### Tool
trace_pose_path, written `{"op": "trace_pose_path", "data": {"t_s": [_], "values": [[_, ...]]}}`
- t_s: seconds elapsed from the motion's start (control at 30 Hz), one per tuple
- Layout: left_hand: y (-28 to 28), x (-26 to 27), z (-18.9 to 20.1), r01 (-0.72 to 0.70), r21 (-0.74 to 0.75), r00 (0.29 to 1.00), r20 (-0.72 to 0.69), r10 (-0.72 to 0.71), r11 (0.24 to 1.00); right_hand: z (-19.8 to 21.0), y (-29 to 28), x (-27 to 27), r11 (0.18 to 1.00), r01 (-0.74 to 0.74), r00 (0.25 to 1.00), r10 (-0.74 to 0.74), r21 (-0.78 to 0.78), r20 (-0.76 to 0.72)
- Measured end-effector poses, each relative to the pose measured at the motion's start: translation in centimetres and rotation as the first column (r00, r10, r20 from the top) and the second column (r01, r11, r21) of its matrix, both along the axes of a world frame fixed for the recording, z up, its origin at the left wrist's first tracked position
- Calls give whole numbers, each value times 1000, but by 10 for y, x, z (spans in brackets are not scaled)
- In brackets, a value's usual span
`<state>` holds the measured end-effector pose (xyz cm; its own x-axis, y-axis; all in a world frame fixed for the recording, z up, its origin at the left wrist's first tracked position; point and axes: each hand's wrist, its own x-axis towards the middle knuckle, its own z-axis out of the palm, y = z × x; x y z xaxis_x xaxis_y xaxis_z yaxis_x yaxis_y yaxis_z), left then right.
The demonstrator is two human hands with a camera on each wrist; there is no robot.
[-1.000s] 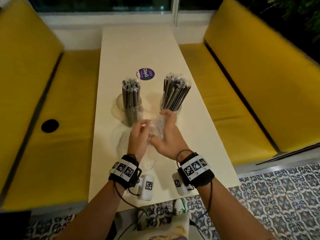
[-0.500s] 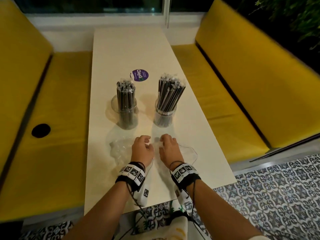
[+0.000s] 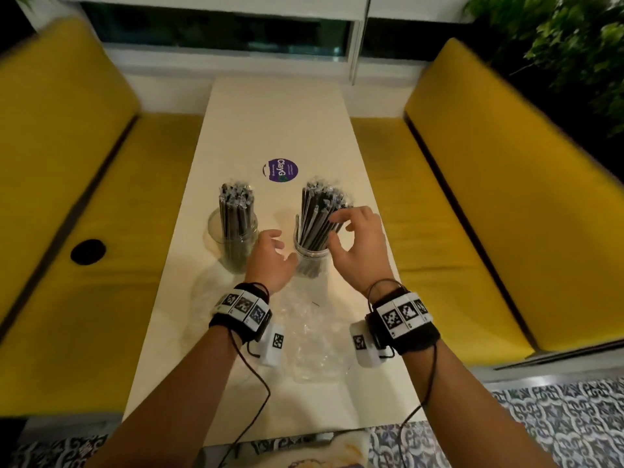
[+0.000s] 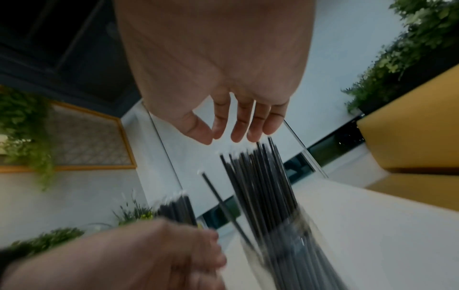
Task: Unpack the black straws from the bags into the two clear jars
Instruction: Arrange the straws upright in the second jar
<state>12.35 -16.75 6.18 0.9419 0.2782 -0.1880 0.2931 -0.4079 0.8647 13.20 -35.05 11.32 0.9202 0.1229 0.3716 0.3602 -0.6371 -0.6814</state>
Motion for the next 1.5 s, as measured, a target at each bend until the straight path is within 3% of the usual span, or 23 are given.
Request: {"op": "trace_pose_path", "data": {"t_s": [0.13, 0.3, 0.4, 0.53, 0.6, 0.77, 0.83, 0.9, 1.0, 1.03, 1.1, 1.17, 1.23, 1.37, 1.5], "values": [[-6, 20, -5, 34, 23, 997, -69, -32, 999, 20, -8, 32, 999, 26, 999, -25, -28, 39], [-19, 29, -7, 122, 80, 990, -84, -116, 989, 17, -1, 46, 975, -5, 999, -6, -221, -47], [-21, 34, -20, 144, 150, 989, -57, -137, 978, 8, 10, 47, 967, -61, 994, 38, -246, -98], [-23, 31, -28, 176, 149, 984, -52, -170, 973, -5, 28, 45, 983, -130, 977, 105, -127, -185], [-21, 30, -33, 164, 198, 986, -47, -157, 966, -6, 36, 44, 982, -164, 977, 148, -95, -151], [-9, 30, -36, 149, 163, 988, -57, -142, 975, -2, 33, 39, 992, 73, 997, -75, 100, 20], [-7, 29, -33, 213, 212, 977, -57, -206, 954, -5, 31, 32, 983, 59, 998, -64, -176, -23], [-9, 36, -37, 249, 246, 969, -57, -242, 937, -8, 30, 26, 915, 38, 997, -61, -403, -45], [3, 54, -61, 311, 327, 943, 12, -333, 893, 8, 28, 28, 944, 134, 990, -115, -302, 80], [5, 58, -65, 327, 293, 935, 39, -353, 898, 12, 29, 31, 949, 124, 991, -104, -290, 85], [-4, 51, -44, 319, 1, 948, 22, -319, 948, 15, 33, 38, 945, 15, 1000, -14, -328, 7], [-4, 46, -37, 371, 159, 927, -4, -375, 915, 12, 40, 44, 940, -122, 991, 100, -318, -87], [-5, 48, -45, 274, 64, 959, -95, -267, 960, 7, 47, 46, 954, -171, 985, 159, -245, -66], [0, 49, -42, 280, 73, 956, -116, -271, 957, 5, 48, 45, 999, 32, 997, -32, 12, 66], [3, 52, -43, 284, 71, 956, -100, -276, 956, -1, 44, 39, 934, 168, 986, -154, -315, 68]]}}
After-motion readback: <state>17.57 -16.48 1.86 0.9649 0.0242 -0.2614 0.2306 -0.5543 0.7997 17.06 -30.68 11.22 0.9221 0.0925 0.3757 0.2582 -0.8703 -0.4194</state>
